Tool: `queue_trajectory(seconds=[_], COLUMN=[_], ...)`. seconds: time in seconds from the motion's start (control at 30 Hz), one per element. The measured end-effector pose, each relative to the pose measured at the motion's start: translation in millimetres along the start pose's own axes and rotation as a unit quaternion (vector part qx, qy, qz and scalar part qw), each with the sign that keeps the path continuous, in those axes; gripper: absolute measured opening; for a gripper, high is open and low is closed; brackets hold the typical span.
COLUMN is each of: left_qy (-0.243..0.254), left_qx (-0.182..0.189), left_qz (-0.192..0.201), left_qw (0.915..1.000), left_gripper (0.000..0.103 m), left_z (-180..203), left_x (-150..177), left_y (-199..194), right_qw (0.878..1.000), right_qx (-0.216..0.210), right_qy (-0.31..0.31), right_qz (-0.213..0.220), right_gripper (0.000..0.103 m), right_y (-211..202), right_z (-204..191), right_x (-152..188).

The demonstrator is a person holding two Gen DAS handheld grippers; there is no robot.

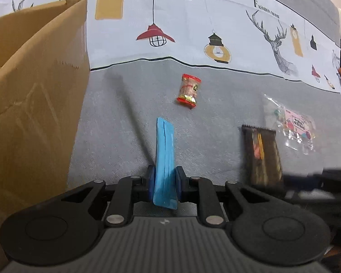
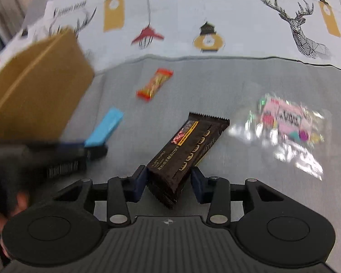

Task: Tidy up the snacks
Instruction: 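Grasp the blue ice stick with the left tool while the right tool grasps the dark chocolate bar, then lift the blue ice stick with the left tool while the right tool lifts the chocolate bar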

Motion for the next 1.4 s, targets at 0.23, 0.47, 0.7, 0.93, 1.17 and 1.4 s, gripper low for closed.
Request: queue_trajectory(seconds=[0.23,0.47,0.7,0.93,1.17,1.4], left_qy=[-0.043,-0.016,-0.034,-0.042,-0.005,-0.009], left_qx=[0.024,0.012,0.046,0.067,0.042,0.052], left_qz=[-0.004,0.012,-0.017,-0.033,-0.021,-0.015], left_qw=[0.9988,0.9997,0.9982,0.9963,0.9989,0.9985], left_gripper=[0.043,0.027,0.015,0.013,0.013,0.028], left_z=[-1.6,-0.1,-11.2,-12.4,-2.0,2.4], left_x=[0.6,7.3,14.8,19.4,30.3,23.9], left_y=[2.2,-5.2,-14.5,-20.8,-21.6,-18.5], right_qw=[1.000,0.995,0.994,0.997,0.998,0.996], right_qx=[0.018,0.066,0.096,0.054,0.065,0.071], right_qy=[-0.017,-0.069,-0.042,0.031,-0.001,0.021], right_qz=[0.015,0.003,0.008,0.046,0.020,0.046], right_gripper=[0.089,0.101,0.042,0.042,0.042,0.071], right_y=[13.4,43.8,15.3,-24.2,-20.6,-14.9], right_z=[-2.7,-13.4,-6.9,0.4,-12.9,-4.8], right_x=[-3.4,-1.1,-1.5,0.3,19.0,18.8])
Point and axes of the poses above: each gripper's, at about its wrist camera, not at the fingertips, and y roughly the way its jaws point, z to its right, x to its underside, the point moved 4 cm from there along y, roughly the way its jaws point, and after that the axes turned 15 degrees about -x, right-handed, at the moved point
